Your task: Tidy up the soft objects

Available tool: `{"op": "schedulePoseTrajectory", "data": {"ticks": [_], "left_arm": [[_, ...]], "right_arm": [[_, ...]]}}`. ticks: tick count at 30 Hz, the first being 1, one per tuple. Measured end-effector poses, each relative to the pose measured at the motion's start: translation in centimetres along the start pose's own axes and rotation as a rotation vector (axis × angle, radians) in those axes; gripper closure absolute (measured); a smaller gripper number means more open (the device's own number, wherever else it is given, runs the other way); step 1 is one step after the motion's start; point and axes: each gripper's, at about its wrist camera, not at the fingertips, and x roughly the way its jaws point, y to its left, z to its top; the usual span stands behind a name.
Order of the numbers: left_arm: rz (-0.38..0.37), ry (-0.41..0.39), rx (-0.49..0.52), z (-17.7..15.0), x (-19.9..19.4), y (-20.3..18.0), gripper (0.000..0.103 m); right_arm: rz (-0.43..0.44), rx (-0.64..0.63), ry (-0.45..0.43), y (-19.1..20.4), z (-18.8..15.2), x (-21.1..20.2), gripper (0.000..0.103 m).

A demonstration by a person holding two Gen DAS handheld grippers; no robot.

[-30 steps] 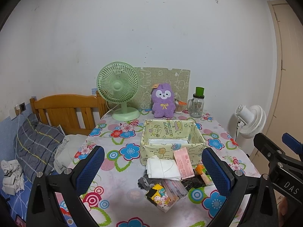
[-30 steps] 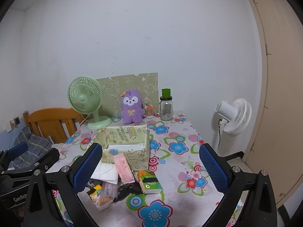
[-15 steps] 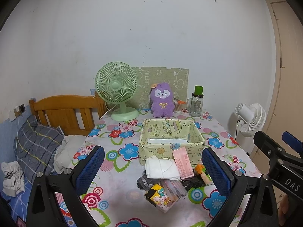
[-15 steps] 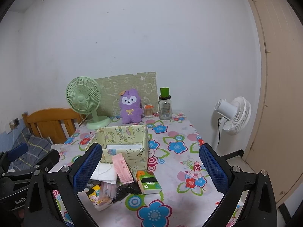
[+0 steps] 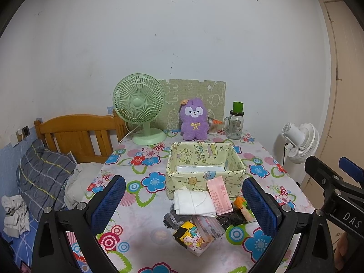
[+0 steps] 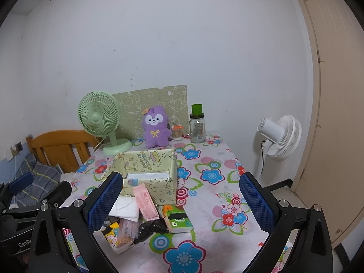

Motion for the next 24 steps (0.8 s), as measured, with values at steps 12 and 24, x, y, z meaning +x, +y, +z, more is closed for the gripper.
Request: {"op": "schedulePoseTrajectory", "data": {"ticks": [12, 24], "left_arm": [[-0.007, 0.017, 0.004, -0.3, 1.1, -0.2, 0.0], [-0.03, 0.087, 0.022, -1.3, 4.3, -1.0, 0.0]], "right_arm": [[-0.018, 0.001, 0.008, -0.2, -0.2, 0.8, 0.0], [-0.018, -0.037, 0.061, 0.5, -0.9, 4.0, 0.0]]}}
